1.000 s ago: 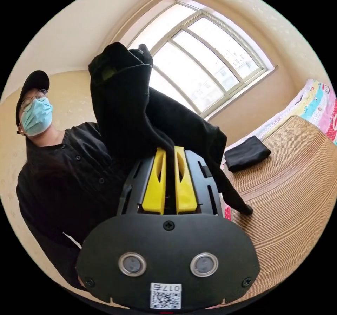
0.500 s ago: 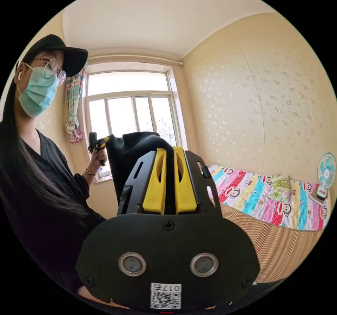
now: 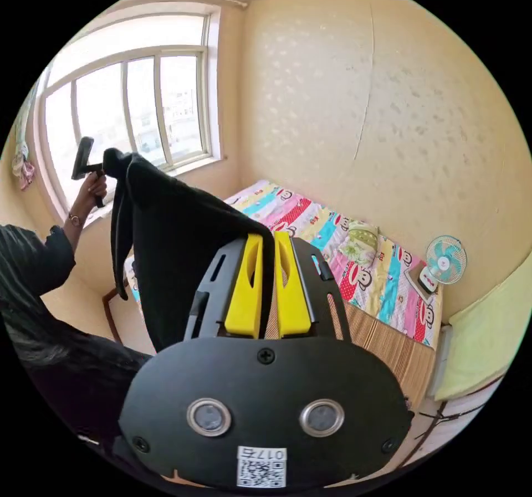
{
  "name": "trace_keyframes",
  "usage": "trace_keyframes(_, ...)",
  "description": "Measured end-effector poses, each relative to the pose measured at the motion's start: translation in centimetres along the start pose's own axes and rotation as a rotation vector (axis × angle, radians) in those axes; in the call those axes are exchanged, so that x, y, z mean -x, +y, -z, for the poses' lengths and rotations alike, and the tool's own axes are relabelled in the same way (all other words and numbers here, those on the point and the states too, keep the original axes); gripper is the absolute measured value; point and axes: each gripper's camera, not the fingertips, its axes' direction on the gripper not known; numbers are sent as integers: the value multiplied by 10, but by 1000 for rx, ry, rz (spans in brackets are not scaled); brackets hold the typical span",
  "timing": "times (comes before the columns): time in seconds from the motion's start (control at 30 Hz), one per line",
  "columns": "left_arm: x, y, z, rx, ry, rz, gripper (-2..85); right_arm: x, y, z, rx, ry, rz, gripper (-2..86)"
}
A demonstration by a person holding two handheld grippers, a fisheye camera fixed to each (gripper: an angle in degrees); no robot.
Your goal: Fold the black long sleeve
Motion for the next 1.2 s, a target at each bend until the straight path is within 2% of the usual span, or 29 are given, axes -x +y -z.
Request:
trace_keyframes(0.03, 15, -11, -28, 43, -23, 24, 25, -11, -10, -29, 47, 0, -15, 38)
trace_keyframes(0.1, 75, -33, -143, 209, -154, 150, 63, -42, -30, -151, 215, 37, -76, 42)
trace_keyframes(0.2, 120, -13, -240, 302, -368, 308, 76, -46, -9, -262, 384, 125, -195, 55)
trace_keyframes(0.33, 104, 58, -312, 406, -275, 308, 75, -5, 69, -334, 494, 32, -196, 79)
trace_keyframes(0.4, 86, 121, -356, 614, -287, 278, 71, 15, 148, -381, 668, 4, -263, 90)
trace_keyframes(0.5, 87, 180, -363, 732, -413, 332, 70, 29, 234, -408, 829, 93, -371, 99)
trace_keyframes(0.6, 119, 196, -322, 653, -587, 463, 71, 39, 281, -414, 921, 17, -387, 82)
trace_keyframes(0.63, 128, 198, -318, 658, -596, 484, 73, 41, 287, -416, 946, 1, -369, 74)
trace_keyframes(0.67, 148, 205, -320, 737, -576, 530, 69, 42, 289, -410, 918, -16, -324, 51)
trace_keyframes(0.7, 167, 217, -334, 905, -483, 555, 57, 40, 287, -408, 930, -40, -265, 36)
trace_keyframes(0.77, 181, 224, -348, 1106, -308, 473, 30, 31, 278, -412, 1031, -27, -140, 27)
trace_keyframes(0.8, 188, 206, -333, 1097, -323, 403, 24, 17, 268, -408, 1070, 47, -54, 23)
trace_keyframes(0.87, 214, 169, -293, 1036, -471, 422, 20, -24, 247, -387, 1025, 261, -47, 23)
trace_keyframes(0.93, 248, 128, -227, 834, -586, 559, 22, -75, 222, -352, 929, 415, -192, 28)
trace_keyframes(0.97, 266, 106, -177, 672, -668, 677, 28, -103, 206, -325, 847, 486, -320, 34)
trace_keyframes(1.0, 275, 92, -129, 511, -764, 793, 37, -118, 193, -299, 741, 503, -412, 46)
trace_keyframes(1.07, 273, 82, -81, 318, -836, 877, 79, -119, 180, -278, 616, 454, -474, 71)
trace_keyframes(1.13, 266, 82, -76, 233, -725, 864, 86, -103, 175, -287, 589, 342, -484, 85)
trace_keyframes(1.17, 266, 86, -97, 274, -558, 832, 83, -87, 176, -305, 606, 223, -483, 88)
trace_keyframes(1.2, 266, 91, -133, 387, -376, 794, 83, -70, 178, -326, 628, 111, -481, 91)
